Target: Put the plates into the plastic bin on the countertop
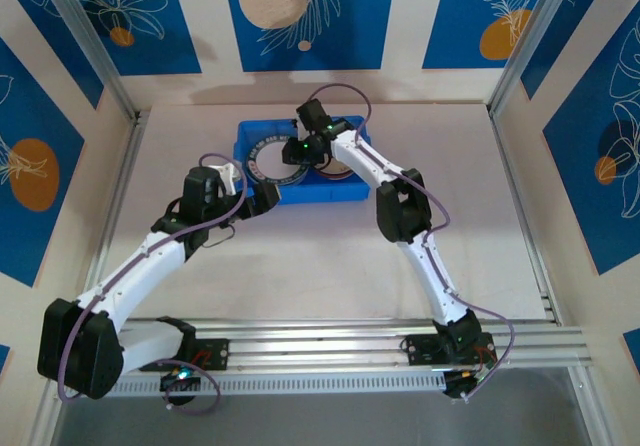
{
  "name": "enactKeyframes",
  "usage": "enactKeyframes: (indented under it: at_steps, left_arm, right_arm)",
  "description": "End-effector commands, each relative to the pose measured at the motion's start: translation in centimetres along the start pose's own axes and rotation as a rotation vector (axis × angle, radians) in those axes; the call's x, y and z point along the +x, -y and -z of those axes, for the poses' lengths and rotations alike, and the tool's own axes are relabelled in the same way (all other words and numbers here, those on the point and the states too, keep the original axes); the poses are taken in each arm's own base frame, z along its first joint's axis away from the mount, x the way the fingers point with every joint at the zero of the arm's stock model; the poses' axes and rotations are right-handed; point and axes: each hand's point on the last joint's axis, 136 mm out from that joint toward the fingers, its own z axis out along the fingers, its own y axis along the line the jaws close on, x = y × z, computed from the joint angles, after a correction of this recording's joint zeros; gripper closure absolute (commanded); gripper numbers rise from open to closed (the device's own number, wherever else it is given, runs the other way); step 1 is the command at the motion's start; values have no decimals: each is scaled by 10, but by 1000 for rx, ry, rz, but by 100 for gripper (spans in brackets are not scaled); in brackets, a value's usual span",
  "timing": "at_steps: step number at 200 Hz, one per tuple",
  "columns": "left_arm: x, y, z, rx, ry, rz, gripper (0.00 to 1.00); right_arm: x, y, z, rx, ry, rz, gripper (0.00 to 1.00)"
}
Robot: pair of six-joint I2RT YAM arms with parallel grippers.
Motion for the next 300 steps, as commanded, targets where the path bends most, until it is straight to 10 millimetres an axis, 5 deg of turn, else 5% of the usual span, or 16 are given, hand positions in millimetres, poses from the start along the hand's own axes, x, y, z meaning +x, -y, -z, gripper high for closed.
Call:
enactKeyframes:
  at_steps: [1, 35, 63, 113, 138, 161, 176, 189, 229, 259, 300]
  left_arm:
    - [-5, 2, 1, 12, 5, -9, 0]
    - [-7, 1, 2, 7, 12, -5, 0]
    - [-8, 1, 1, 8, 11, -7, 0]
    - [-16, 3, -2, 4, 34, -27, 0]
    - [-24, 2, -2, -22, 49, -65, 0]
    - [-36, -3, -1, -86, 75, -119, 0]
    - [-46, -9, 1, -139, 117, -155, 0]
    - [-55, -14, 5, -183, 160, -187, 0]
    - [-81, -21, 24, -274, 344, -318, 0]
    - [-85, -26, 38, -268, 525, -432, 0]
    - [-74, -64, 53, -491, 497, -583, 0]
  right_arm:
    - [2, -8, -5, -35, -15, -16, 65]
    - [4, -14, -6, -56, -25, -21, 66]
    - [-10, -26, 15, -87, 19, -1, 66]
    - [-53, -64, 99, -326, 192, -15, 65]
    - [-56, -68, 145, -351, 259, 7, 65]
    - [-35, -61, 182, -319, 304, 48, 60]
    - [-11, -50, 203, -256, 333, 84, 35]
    - [12, -37, 220, -192, 349, 113, 0]
    - [79, 24, 274, 92, 456, 113, 1]
    - [115, 82, 295, 307, 590, 62, 1]
    - [148, 106, 305, 365, 722, 165, 1]
